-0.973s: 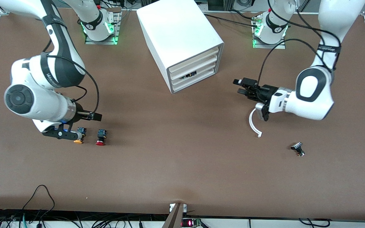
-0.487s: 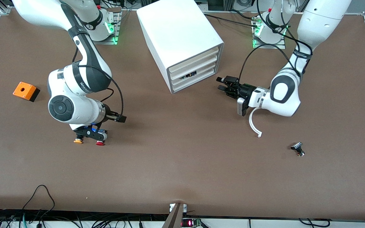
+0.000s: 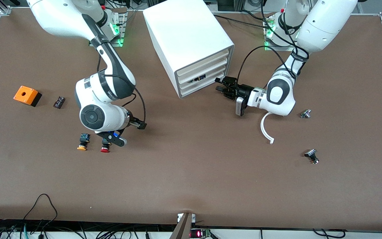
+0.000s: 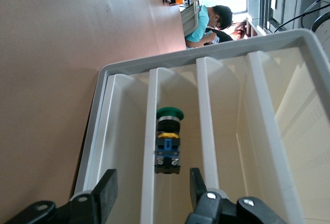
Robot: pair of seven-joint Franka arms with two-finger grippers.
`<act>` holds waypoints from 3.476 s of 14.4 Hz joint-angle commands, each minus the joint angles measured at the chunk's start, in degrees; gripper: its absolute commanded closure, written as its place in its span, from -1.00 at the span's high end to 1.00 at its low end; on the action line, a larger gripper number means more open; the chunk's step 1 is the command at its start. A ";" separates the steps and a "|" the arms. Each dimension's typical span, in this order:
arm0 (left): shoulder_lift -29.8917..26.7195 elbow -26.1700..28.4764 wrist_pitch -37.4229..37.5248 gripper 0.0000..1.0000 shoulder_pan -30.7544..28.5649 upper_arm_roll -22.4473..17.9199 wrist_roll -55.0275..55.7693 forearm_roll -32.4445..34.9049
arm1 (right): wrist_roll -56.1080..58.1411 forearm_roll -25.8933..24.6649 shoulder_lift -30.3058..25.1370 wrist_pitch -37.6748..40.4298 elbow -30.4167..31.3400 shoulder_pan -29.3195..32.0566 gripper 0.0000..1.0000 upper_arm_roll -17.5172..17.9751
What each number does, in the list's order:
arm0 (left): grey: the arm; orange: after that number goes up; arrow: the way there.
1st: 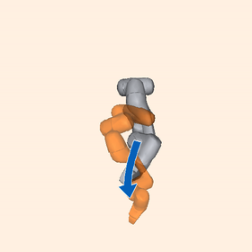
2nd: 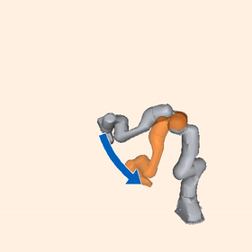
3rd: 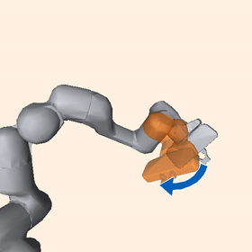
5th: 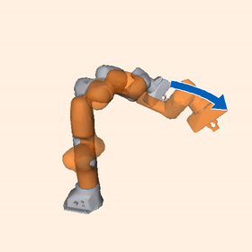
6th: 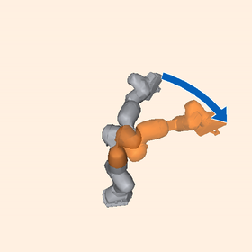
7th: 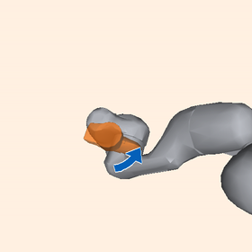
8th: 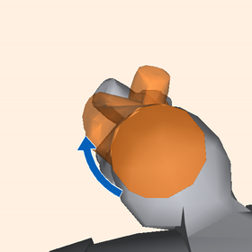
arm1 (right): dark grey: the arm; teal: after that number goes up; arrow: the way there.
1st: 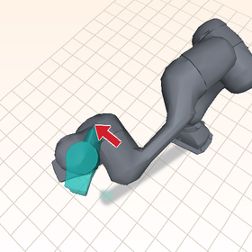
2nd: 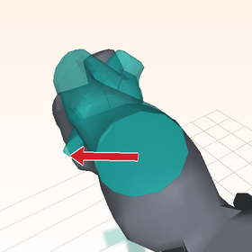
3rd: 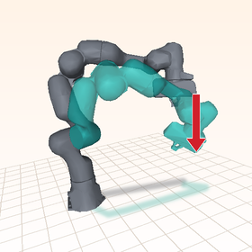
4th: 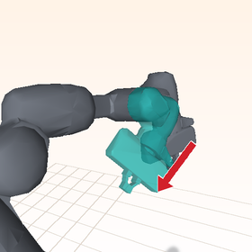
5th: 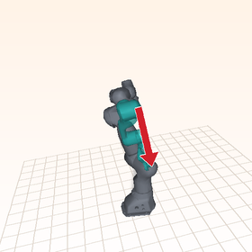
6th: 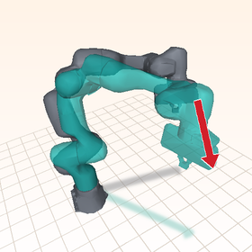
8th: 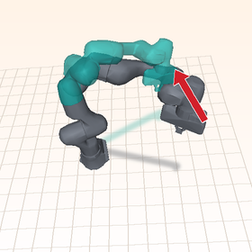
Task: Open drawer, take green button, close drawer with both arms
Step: 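Grasp the drawer handle with the left gripper, then pull the drawer open with the left gripper while the right gripper approaches, then reach into the open drawer and grasp the green button with the right gripper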
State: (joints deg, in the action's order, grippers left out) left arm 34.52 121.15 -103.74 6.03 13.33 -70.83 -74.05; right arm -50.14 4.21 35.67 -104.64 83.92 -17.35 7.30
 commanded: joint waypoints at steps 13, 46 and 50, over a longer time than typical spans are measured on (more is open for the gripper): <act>4.15 3.04 -1.02 0.05 1.17 3.64 -4.31 -5.66 | -12.60 0.45 1.68 -5.22 -6.21 -6.38 0.98 -0.18; 4.15 -10.06 -0.41 1.00 -8.05 0.30 10.72 6.55 | -44.77 1.59 13.54 -14.63 -24.94 -23.16 0.98 1.84; 3.19 -10.84 0.64 1.00 -9.81 0.30 10.98 8.31 | -47.58 1.42 15.30 -13.92 -24.50 -25.88 0.98 1.75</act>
State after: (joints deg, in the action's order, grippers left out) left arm 38.78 111.28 -104.65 -2.70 13.39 -61.13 -67.43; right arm -95.72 5.22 48.79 -119.92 61.93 -42.02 9.02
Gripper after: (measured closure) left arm 0.229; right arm 0.009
